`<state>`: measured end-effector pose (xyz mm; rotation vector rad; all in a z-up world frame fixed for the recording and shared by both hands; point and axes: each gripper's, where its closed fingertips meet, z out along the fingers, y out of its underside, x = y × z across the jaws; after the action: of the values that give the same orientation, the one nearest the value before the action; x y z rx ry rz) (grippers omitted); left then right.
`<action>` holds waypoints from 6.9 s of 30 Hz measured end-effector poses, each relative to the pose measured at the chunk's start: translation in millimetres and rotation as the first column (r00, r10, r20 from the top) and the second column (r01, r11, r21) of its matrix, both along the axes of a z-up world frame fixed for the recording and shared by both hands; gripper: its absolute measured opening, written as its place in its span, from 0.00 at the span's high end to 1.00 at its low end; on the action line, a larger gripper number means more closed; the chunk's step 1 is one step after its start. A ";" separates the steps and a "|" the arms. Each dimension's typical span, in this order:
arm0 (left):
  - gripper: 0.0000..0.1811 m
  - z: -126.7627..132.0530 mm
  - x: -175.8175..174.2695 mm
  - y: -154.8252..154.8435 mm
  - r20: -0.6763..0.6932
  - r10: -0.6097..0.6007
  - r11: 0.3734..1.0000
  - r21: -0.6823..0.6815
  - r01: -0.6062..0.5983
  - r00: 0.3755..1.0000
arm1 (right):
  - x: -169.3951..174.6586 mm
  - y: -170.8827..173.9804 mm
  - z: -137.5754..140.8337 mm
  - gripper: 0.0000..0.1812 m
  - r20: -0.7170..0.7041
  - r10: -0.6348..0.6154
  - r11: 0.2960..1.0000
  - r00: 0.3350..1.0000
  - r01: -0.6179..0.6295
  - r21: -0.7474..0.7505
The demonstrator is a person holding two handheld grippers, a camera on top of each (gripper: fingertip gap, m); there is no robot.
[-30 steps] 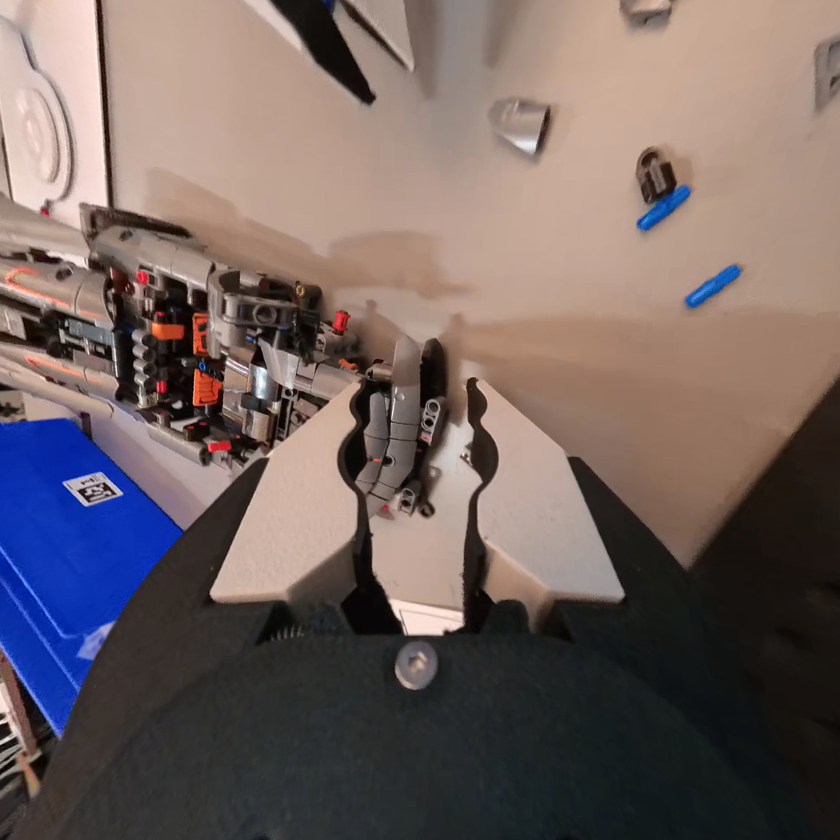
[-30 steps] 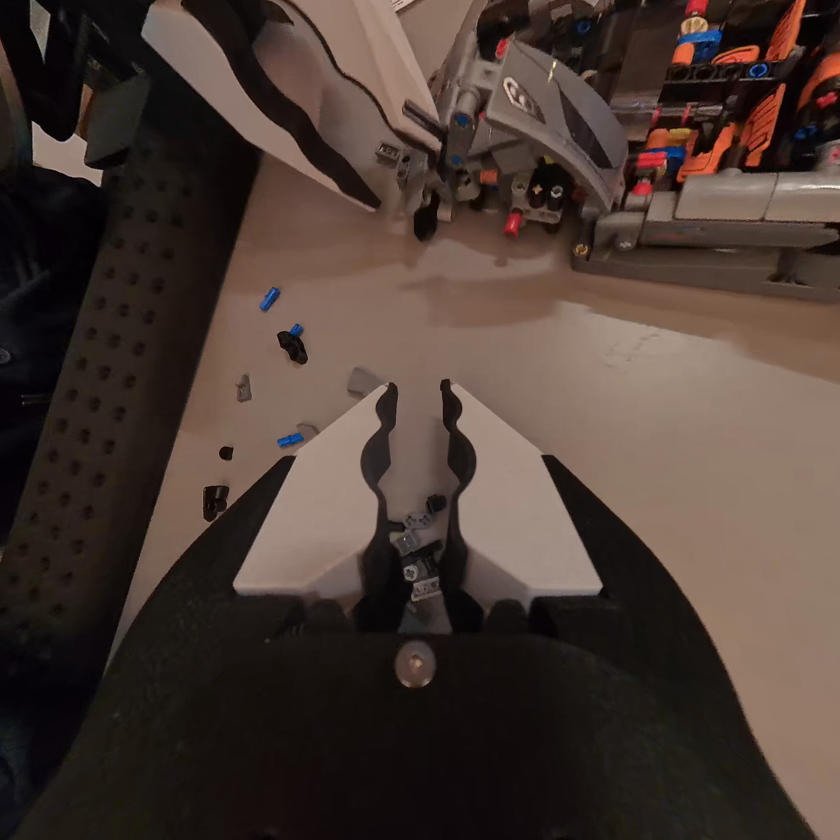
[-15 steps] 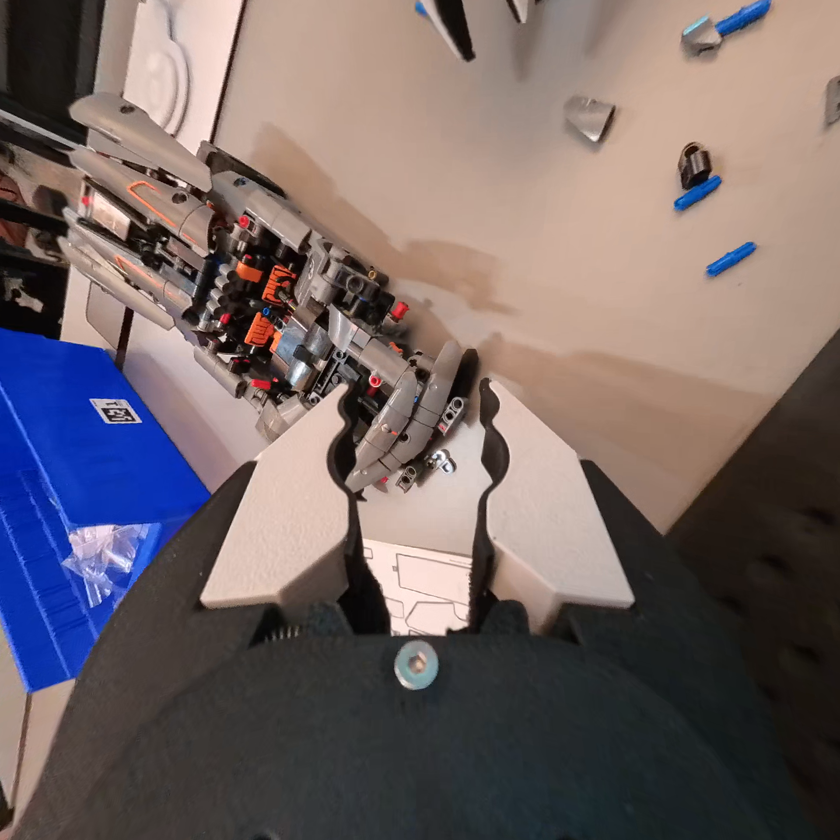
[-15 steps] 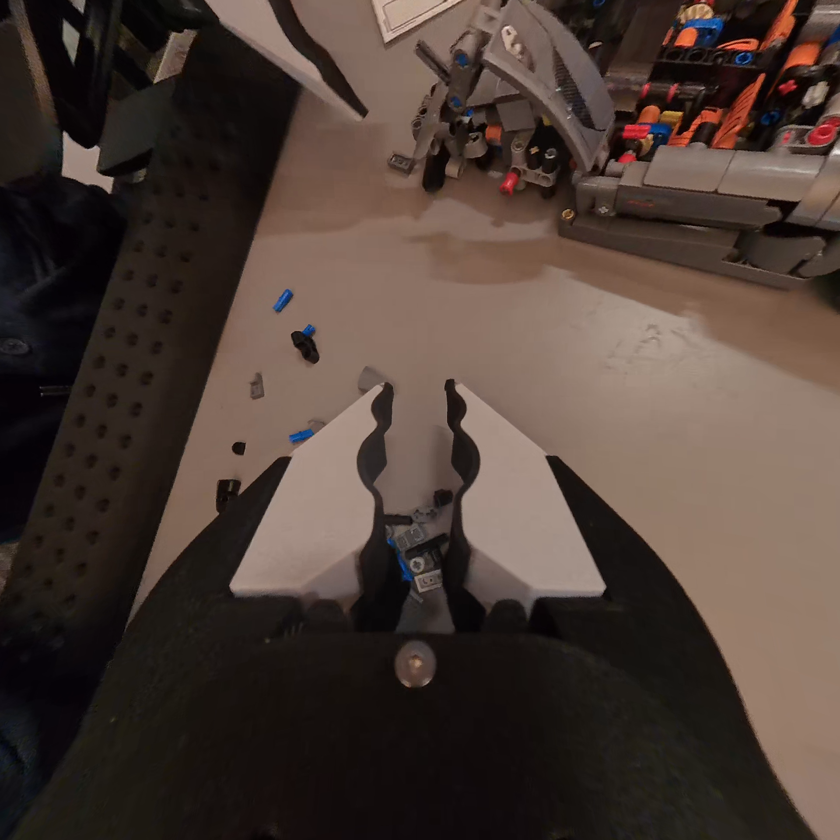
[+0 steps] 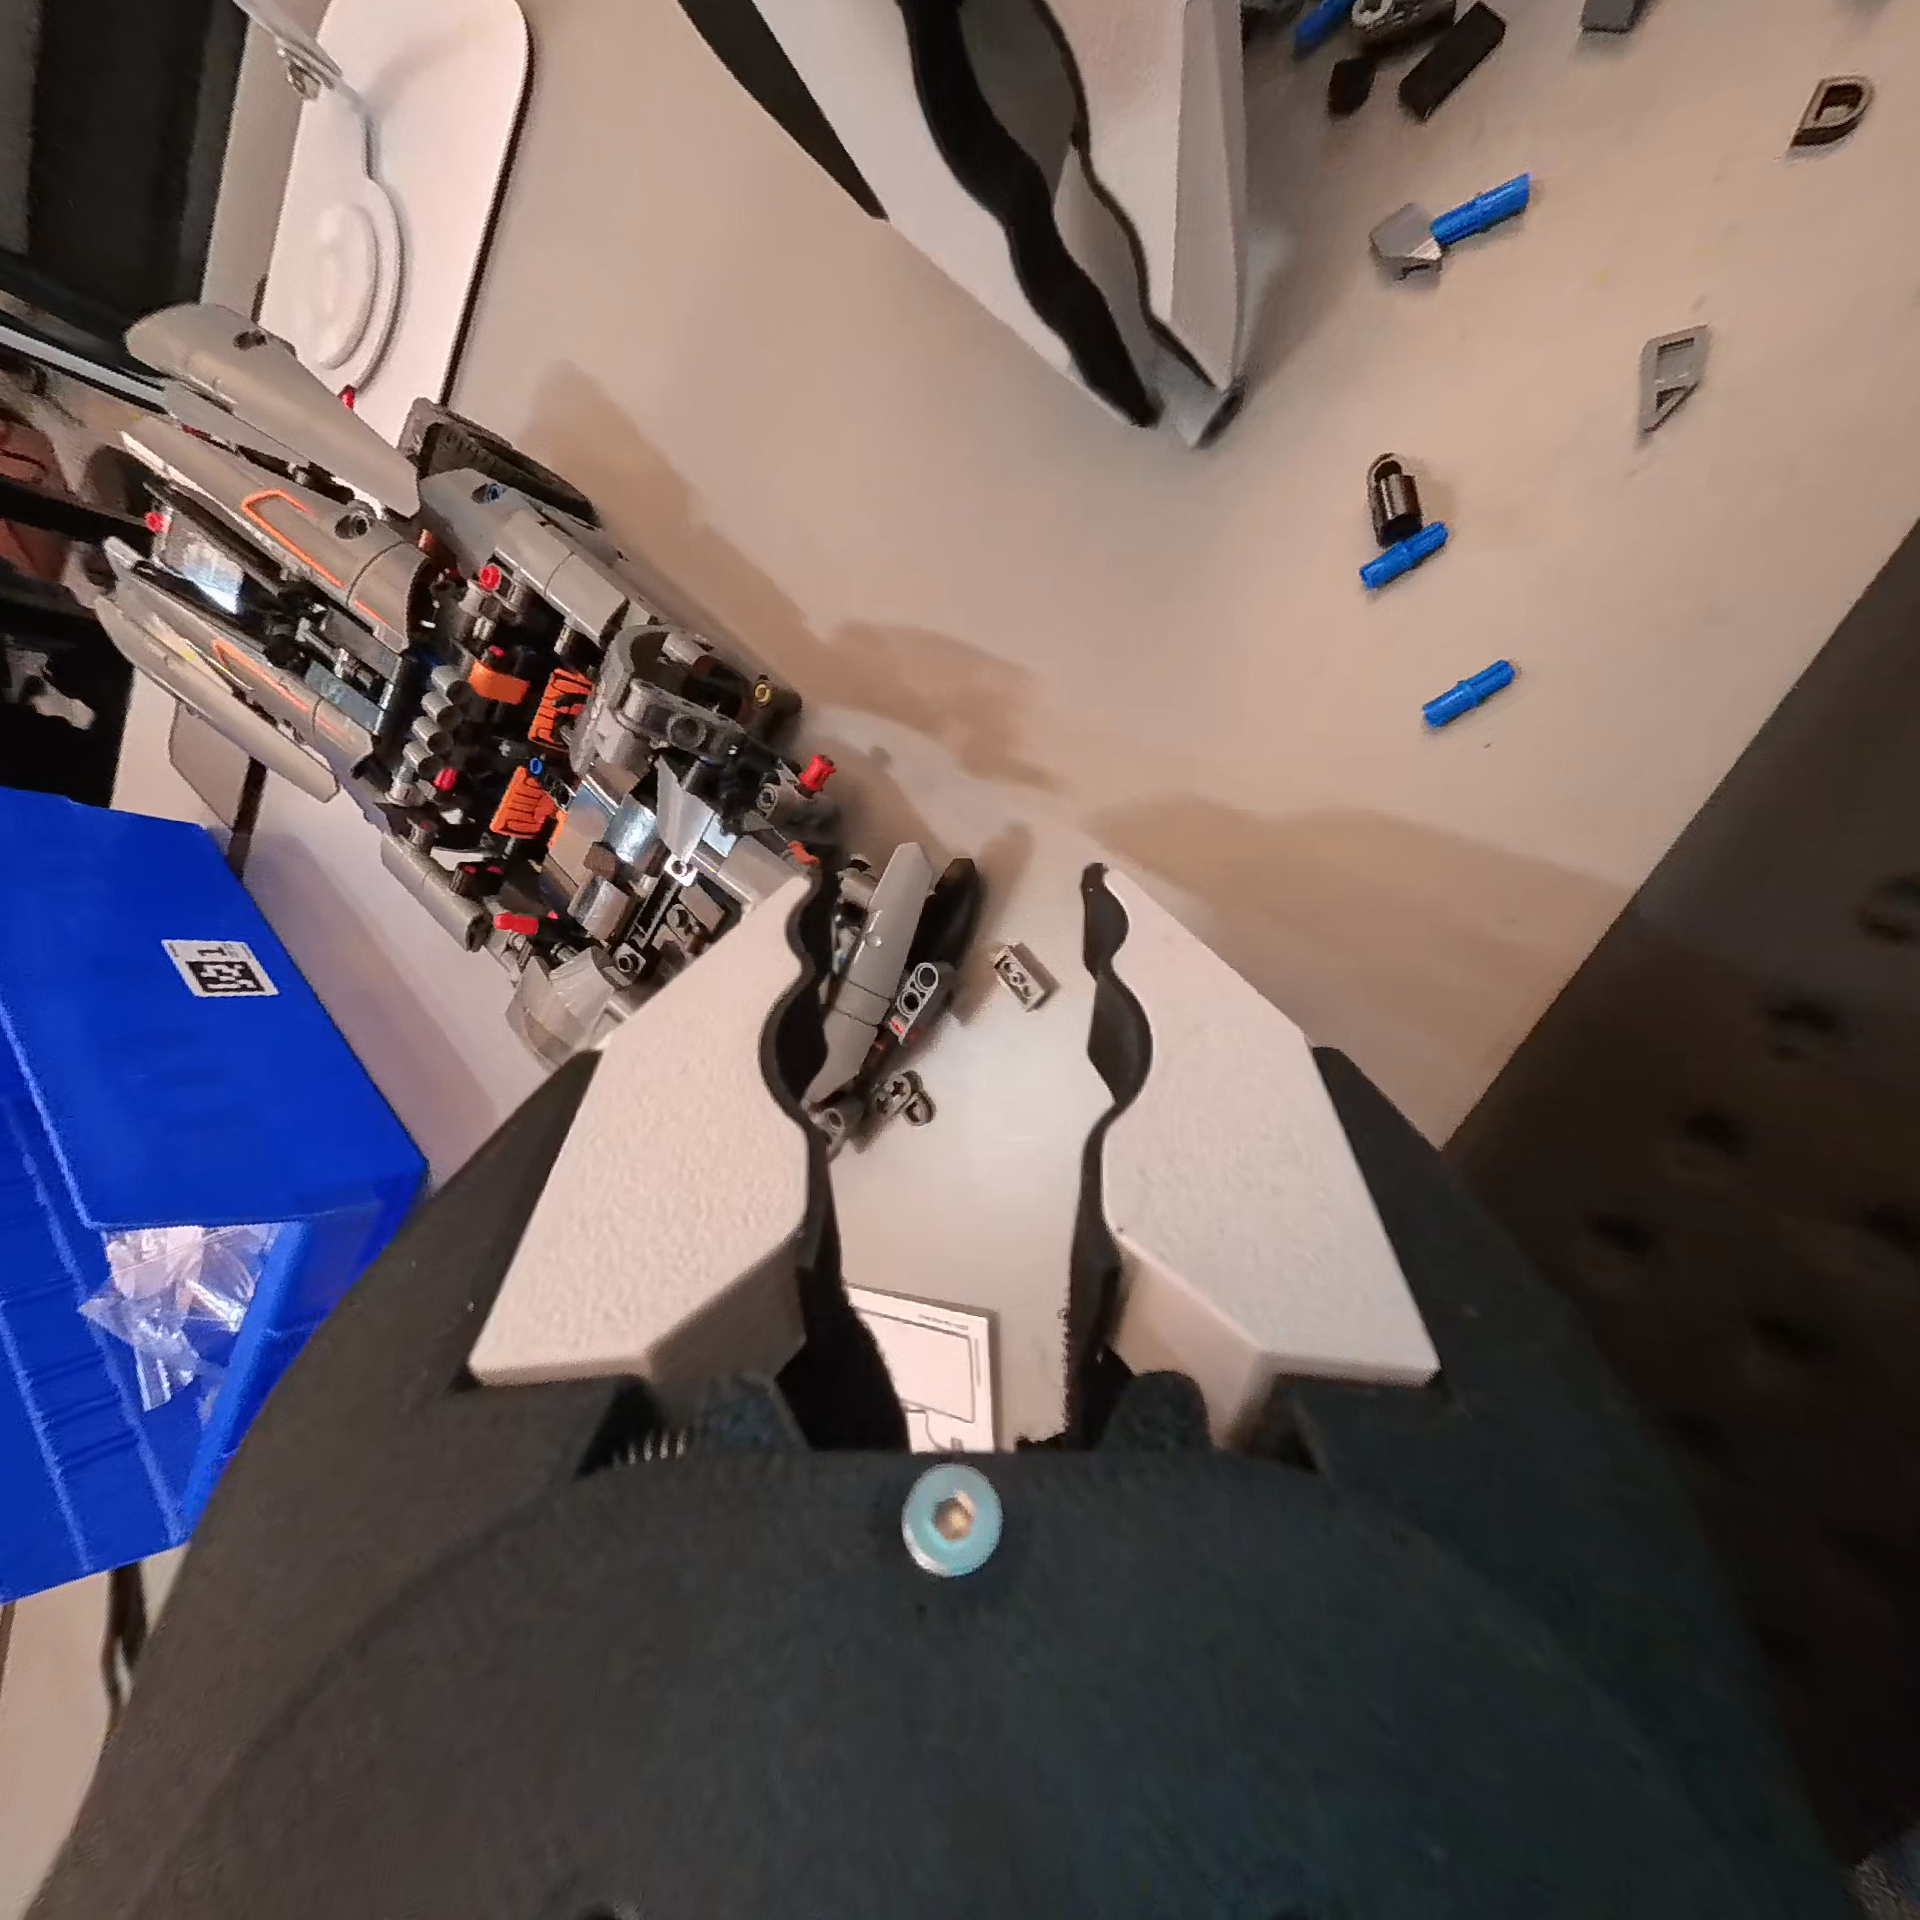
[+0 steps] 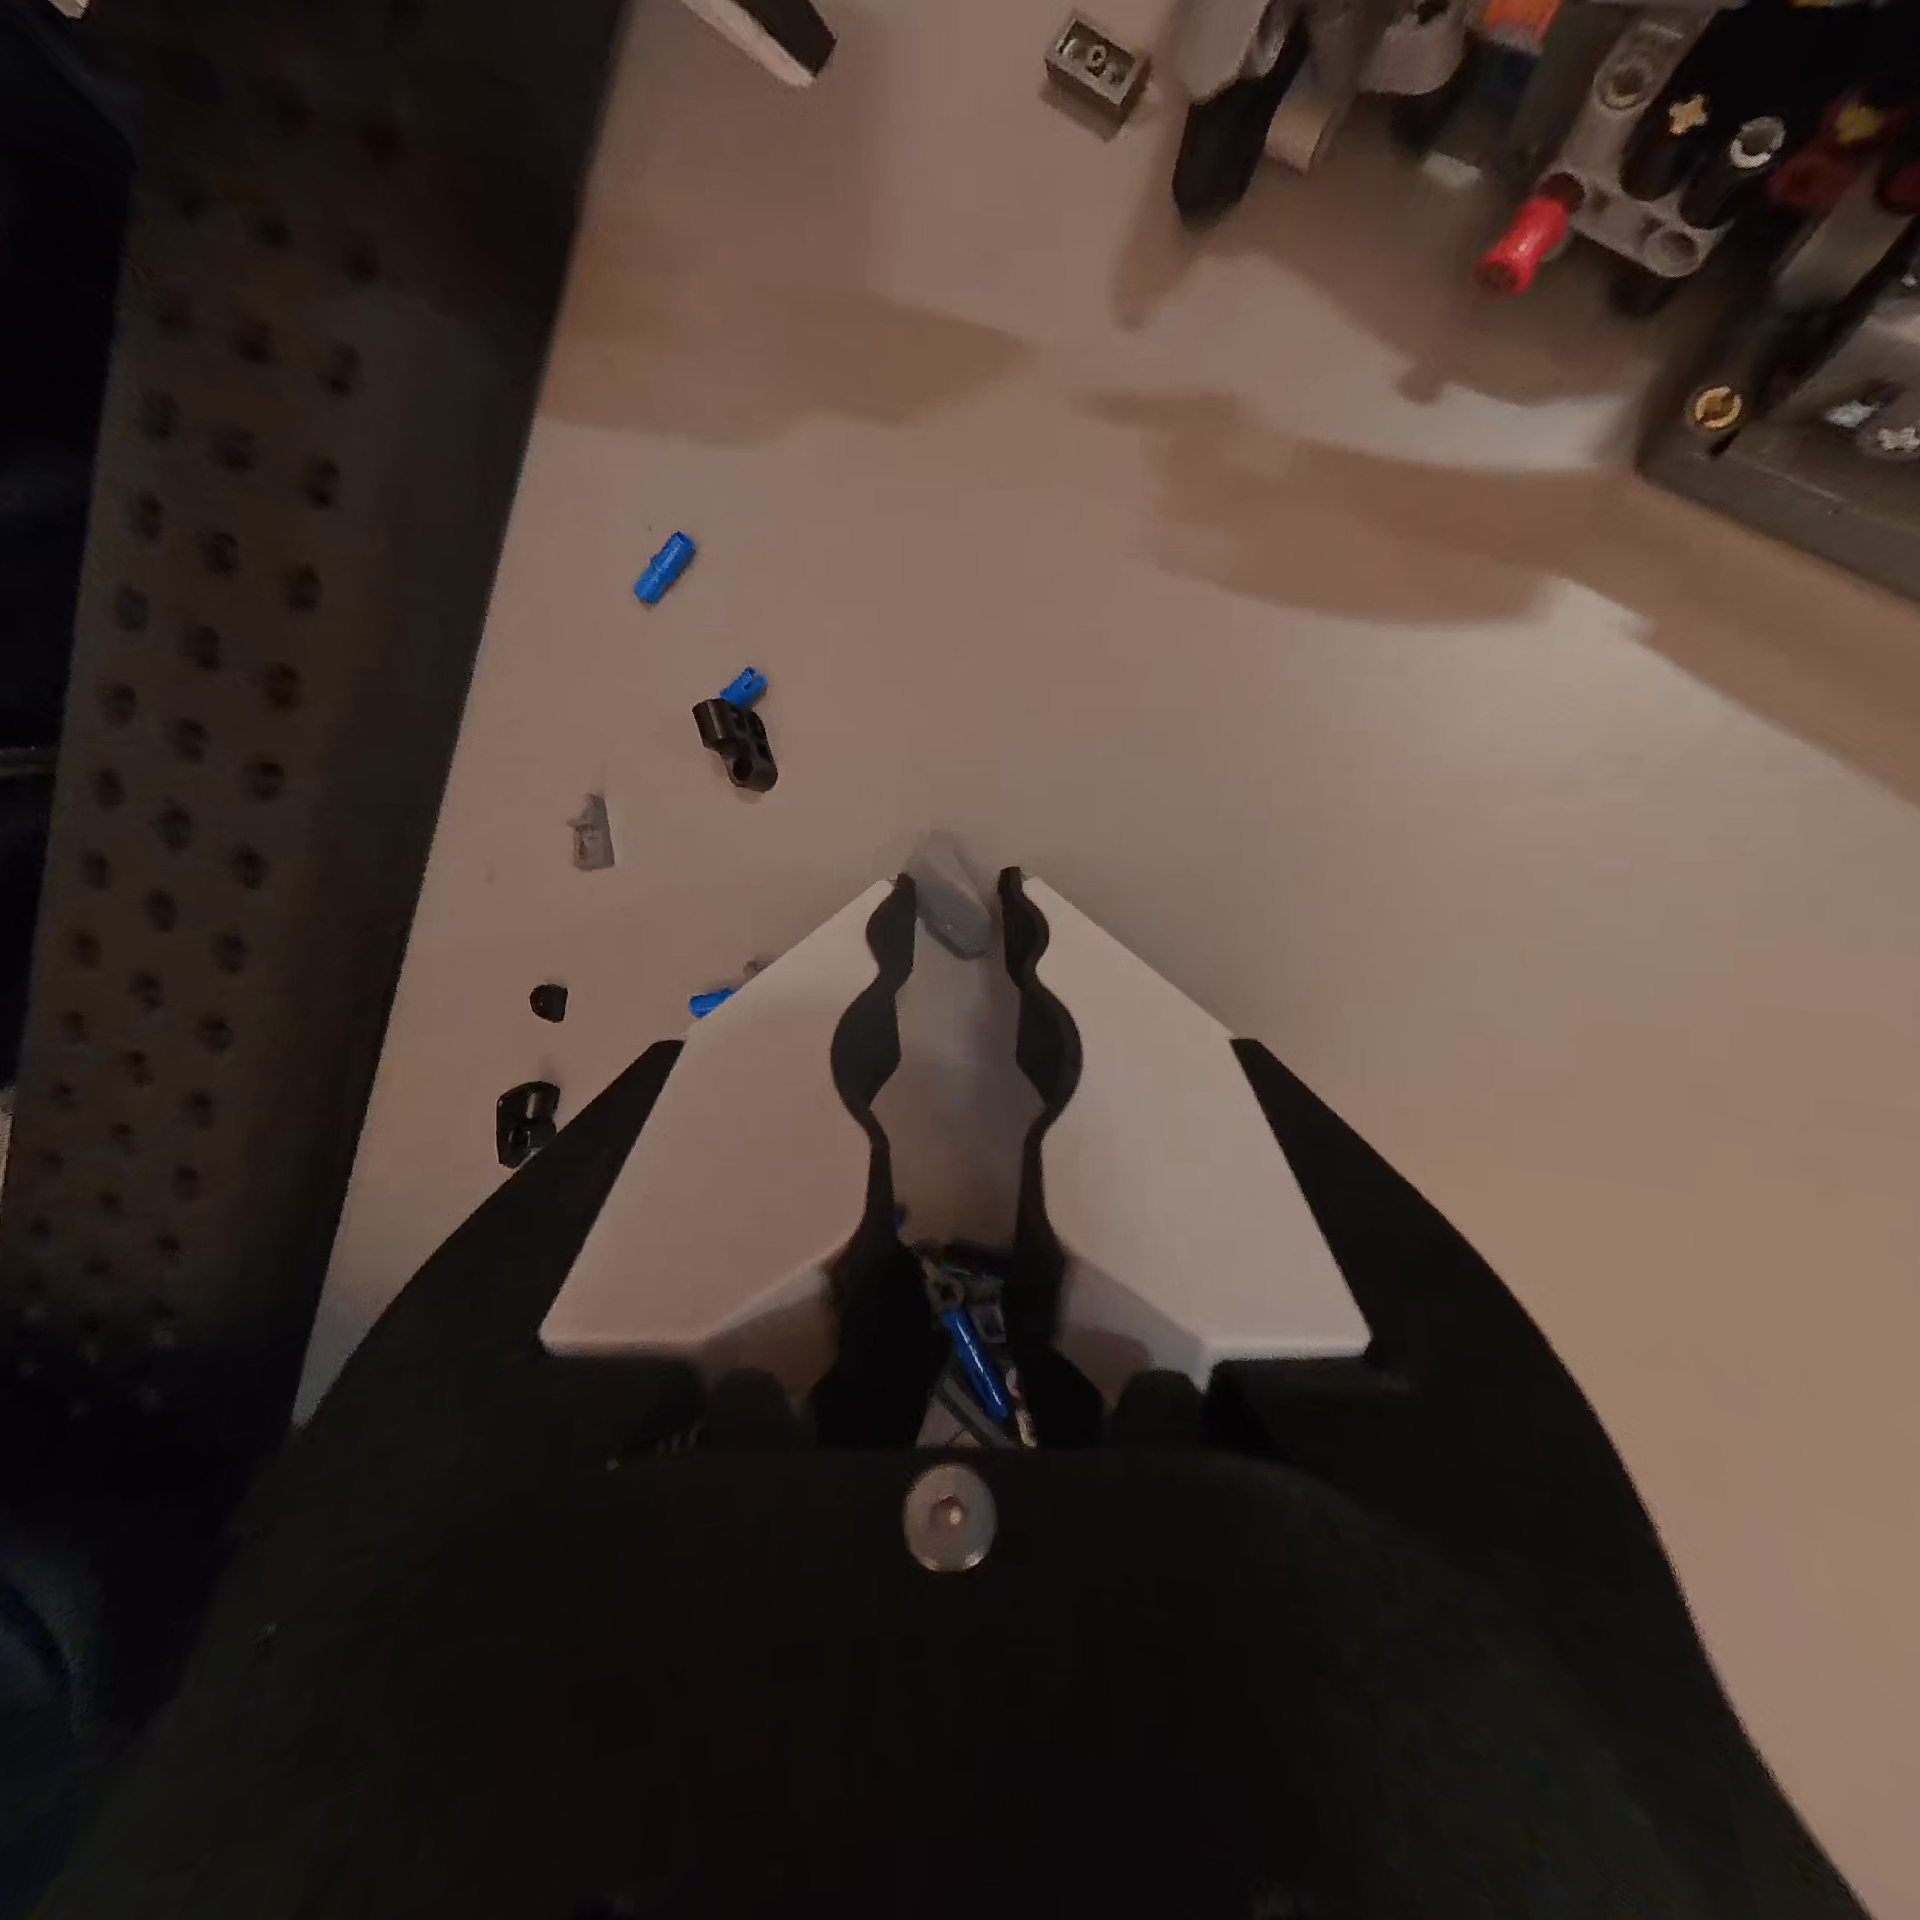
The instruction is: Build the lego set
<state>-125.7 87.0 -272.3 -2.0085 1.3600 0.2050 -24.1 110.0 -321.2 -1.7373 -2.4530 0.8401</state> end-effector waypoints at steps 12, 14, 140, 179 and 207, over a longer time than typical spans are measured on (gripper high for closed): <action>0.78 -0.5 -2.7 2.8 0.052 0.063 0.998 -0.010 -0.062 0.997 | -16.6 -2.2 23.2 1.00 -0.174 -0.002 0.998 0.985 -0.010 -0.066; 0.78 -0.9 2.4 3.0 0.076 0.059 0.998 -0.028 -0.057 0.995 | -23.4 -4.8 34.9 1.00 -0.232 -0.005 0.996 0.973 -0.015 -0.083; 1.00 47.4 19.0 17.6 -0.044 -0.078 0.908 0.408 0.089 0.996 | -55.0 11.3 81.5 0.98 -0.513 0.042 0.983 0.857 0.057 0.176; 1.00 39.8 -14.0 31.7 0.799 0.222 0.971 -0.235 -0.051 0.559 | -65.8 11.8 69.8 0.99 -0.506 -0.037 0.994 0.862 0.086 0.073; 1.00 -23.0 31.0 -13.8 0.449 0.051 0.942 -0.319 0.107 0.892 | -70.0 49.9 70.2 0.94 -0.489 -0.253 0.956 0.835 0.293 0.005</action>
<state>-94.7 73.2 -295.3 -2.1283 1.1711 -0.5199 -94.1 159.9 -251.1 -1.5584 -1.8386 0.9819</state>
